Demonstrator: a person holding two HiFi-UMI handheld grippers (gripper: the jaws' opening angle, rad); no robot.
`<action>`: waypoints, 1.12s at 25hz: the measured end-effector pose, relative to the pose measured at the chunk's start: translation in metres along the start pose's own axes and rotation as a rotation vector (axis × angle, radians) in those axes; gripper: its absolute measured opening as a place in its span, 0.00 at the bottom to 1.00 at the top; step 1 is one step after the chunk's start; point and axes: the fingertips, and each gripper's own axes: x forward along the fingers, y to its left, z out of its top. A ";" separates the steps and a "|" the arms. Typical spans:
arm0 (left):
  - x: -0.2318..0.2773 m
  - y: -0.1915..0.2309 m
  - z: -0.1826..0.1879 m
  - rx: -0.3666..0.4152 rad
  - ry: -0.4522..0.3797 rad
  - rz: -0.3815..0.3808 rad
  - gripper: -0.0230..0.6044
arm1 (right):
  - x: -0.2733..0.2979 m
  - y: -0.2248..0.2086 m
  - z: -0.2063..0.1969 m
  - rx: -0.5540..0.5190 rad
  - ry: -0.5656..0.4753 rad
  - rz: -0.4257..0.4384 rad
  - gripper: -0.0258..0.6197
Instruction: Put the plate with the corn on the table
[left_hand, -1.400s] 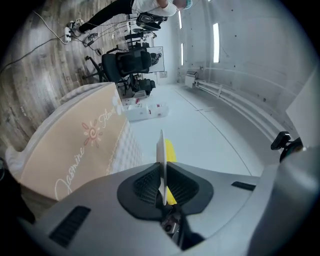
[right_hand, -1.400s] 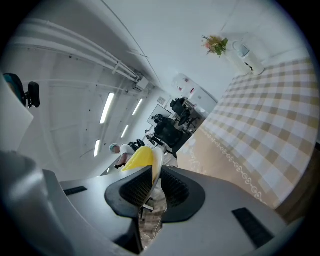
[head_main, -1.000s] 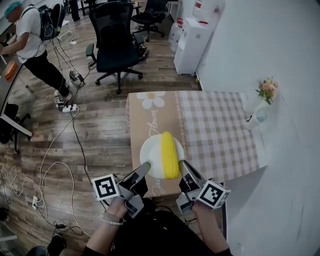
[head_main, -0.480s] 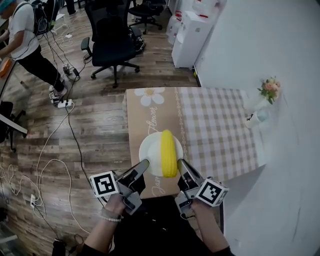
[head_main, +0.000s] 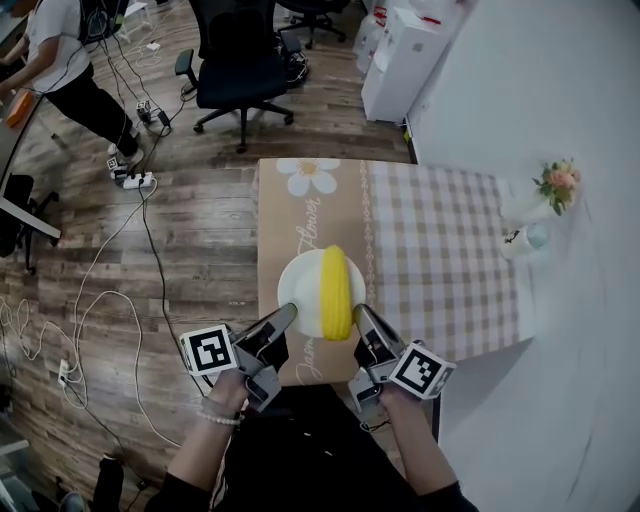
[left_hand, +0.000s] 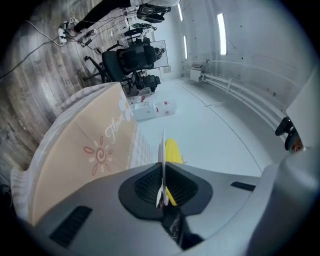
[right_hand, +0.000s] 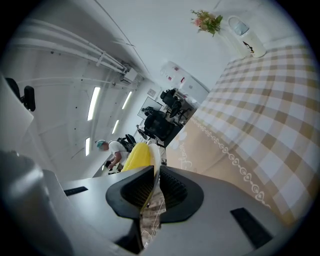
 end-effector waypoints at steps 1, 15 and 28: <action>0.002 0.003 0.000 0.006 0.000 0.007 0.08 | 0.001 -0.002 0.000 -0.002 0.006 0.003 0.14; 0.023 0.049 -0.012 -0.004 0.001 0.100 0.07 | 0.007 -0.063 -0.009 -0.007 0.104 -0.095 0.14; 0.041 0.099 -0.018 0.003 0.068 0.164 0.07 | 0.021 -0.114 -0.024 0.010 0.198 -0.161 0.14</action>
